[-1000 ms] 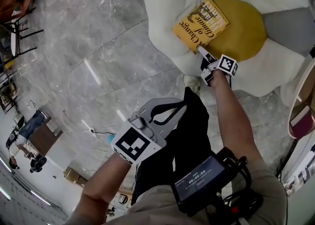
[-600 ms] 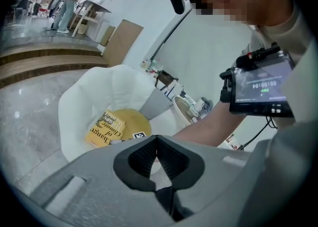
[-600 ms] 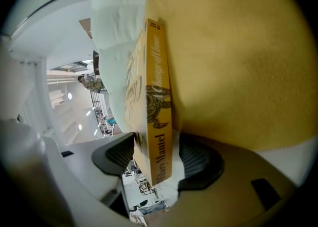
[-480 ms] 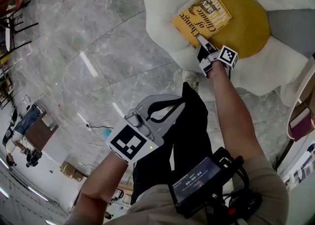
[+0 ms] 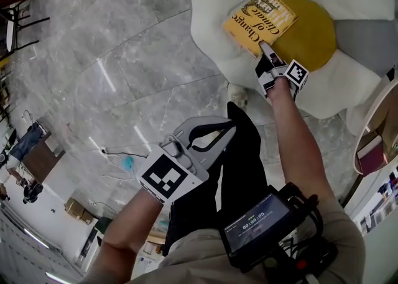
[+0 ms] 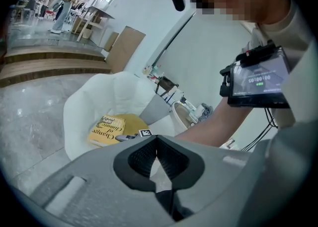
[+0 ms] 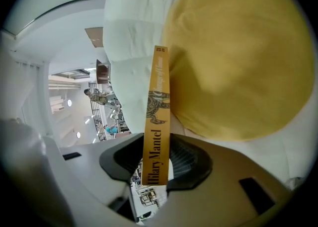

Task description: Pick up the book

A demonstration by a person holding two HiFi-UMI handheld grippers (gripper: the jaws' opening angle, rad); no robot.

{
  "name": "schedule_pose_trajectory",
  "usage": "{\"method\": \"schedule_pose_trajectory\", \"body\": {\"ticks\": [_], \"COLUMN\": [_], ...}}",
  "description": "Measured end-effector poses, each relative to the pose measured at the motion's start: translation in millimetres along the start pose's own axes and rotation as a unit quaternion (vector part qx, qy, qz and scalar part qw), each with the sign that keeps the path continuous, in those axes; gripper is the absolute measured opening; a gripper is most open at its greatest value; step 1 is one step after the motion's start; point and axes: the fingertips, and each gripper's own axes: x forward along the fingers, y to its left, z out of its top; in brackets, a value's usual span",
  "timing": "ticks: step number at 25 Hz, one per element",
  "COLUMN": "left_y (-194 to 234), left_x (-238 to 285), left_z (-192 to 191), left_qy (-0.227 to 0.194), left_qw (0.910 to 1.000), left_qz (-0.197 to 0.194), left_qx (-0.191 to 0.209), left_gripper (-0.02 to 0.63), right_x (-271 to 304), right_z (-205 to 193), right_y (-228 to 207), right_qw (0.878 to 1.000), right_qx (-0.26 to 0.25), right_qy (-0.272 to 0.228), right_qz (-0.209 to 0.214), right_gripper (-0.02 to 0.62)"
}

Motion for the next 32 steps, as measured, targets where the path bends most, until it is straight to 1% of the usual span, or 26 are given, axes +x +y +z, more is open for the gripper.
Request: {"method": "schedule_pose_trajectory", "body": {"ticks": [4, 7, 10, 16, 18, 22, 26, 32], "left_y": [-10.1, -19.5, -34.9, -71.0, -87.7, -124.9, -144.0, -196.6], "left_x": [-14.9, -31.6, -52.3, -92.9, -110.4, -152.6, -177.9, -235.3], "left_z": [8.0, 15.8, 29.2, 46.0, 49.4, 53.1, 51.1, 46.0], "left_qy": [-0.012, -0.016, -0.030, -0.059, -0.068, -0.085, -0.099, -0.128], "left_qw": [0.9999, 0.9998, 0.9995, 0.9979, 0.9972, 0.9957, 0.9944, 0.9902], "left_qz": [0.004, 0.006, 0.008, 0.012, 0.012, 0.012, 0.015, 0.018], "left_qx": [0.001, 0.010, 0.010, 0.023, 0.029, 0.034, 0.036, 0.052], "left_gripper": [0.008, 0.008, 0.008, 0.008, 0.008, 0.008, 0.008, 0.008], "right_x": [-15.9, -30.0, -50.1, -89.5, -105.1, -140.1, -166.1, -218.9], "right_z": [0.7, -8.4, -23.2, -44.3, -54.2, -86.8, -113.9, -176.1], "right_y": [16.0, 34.4, 62.0, 127.2, 155.0, 218.2, 259.4, 321.7], "right_qw": [1.000, 0.999, 0.999, 0.995, 0.994, 0.993, 0.993, 0.989], "right_qx": [-0.011, -0.026, -0.036, -0.083, -0.094, -0.104, -0.102, -0.113], "right_qy": [0.003, 0.012, 0.023, 0.046, 0.050, 0.050, 0.047, 0.061], "right_qz": [-0.021, -0.027, -0.031, -0.023, -0.014, 0.015, 0.042, 0.073], "right_gripper": [0.150, 0.149, 0.149, 0.149, 0.149, 0.149, 0.149, 0.149]}}
